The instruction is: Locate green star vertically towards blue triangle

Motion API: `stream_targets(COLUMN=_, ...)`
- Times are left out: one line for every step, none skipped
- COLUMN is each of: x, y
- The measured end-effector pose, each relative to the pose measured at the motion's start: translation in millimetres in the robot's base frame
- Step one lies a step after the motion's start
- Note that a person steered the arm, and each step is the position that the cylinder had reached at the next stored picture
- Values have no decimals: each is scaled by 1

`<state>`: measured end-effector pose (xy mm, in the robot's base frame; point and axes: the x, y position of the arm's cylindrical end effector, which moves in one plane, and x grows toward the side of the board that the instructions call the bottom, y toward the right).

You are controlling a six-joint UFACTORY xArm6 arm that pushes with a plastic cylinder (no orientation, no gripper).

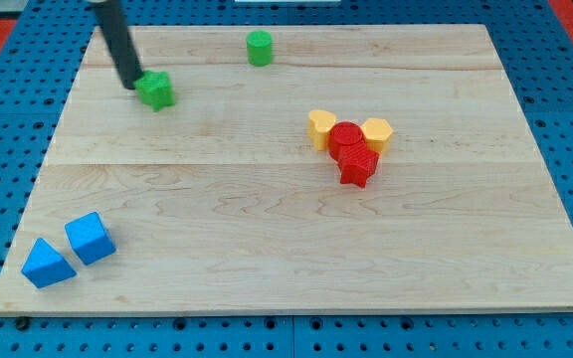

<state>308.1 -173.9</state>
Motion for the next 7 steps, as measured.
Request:
stream_targets(x=-2, y=71)
stream_targets(x=11, y=149)
stream_targets(x=50, y=126)
stream_targets(x=30, y=125)
stream_targets(x=13, y=113)
stream_targets(x=50, y=37)
stream_targets(x=108, y=-29)
